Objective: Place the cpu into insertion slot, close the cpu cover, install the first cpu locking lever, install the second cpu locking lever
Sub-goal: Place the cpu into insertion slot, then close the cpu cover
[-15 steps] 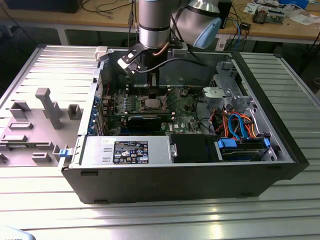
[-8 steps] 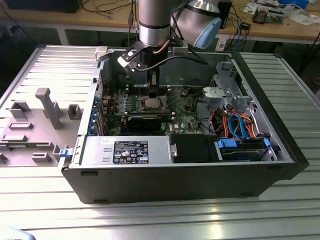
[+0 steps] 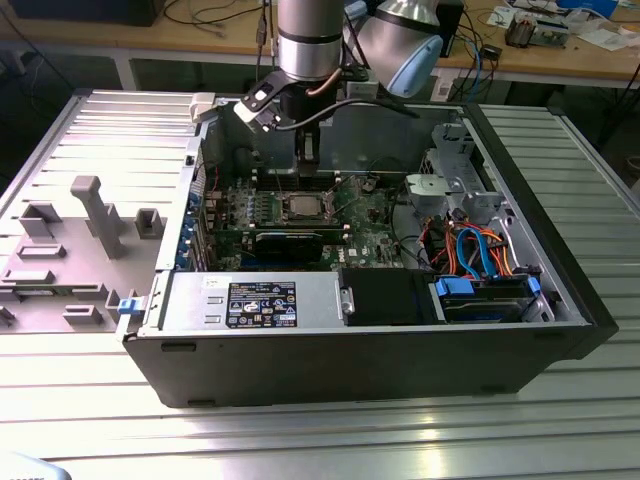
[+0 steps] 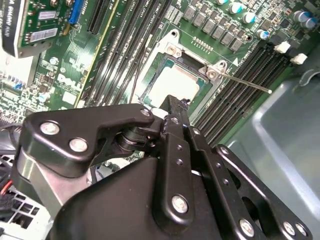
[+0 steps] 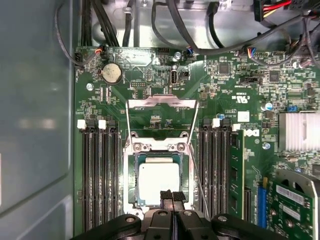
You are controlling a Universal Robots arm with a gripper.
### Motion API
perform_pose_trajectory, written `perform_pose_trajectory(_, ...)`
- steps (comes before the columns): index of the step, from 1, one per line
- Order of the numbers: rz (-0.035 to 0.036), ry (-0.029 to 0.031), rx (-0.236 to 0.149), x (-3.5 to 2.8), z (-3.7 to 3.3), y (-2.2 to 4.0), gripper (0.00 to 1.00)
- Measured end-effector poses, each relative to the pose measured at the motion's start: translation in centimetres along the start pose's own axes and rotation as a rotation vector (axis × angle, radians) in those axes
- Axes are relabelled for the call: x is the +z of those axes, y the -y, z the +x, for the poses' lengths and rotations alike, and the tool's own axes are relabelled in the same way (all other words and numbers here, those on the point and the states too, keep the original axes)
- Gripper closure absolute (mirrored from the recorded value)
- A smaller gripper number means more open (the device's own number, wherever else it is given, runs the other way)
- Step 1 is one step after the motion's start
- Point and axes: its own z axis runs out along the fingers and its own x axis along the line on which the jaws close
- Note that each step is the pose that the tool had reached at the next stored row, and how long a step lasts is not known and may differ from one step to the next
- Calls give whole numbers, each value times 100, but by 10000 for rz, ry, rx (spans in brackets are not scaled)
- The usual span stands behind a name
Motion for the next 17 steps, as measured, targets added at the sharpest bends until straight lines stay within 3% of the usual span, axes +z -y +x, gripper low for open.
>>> perform_pose_trajectory(3,0,0,0,-99,-6,-2,89)
perform_pose_trajectory(5,1,0,0,-130,-8,-2,89)
perform_pose_trajectory(17,0,-3,1,-129,-9,-34,89)
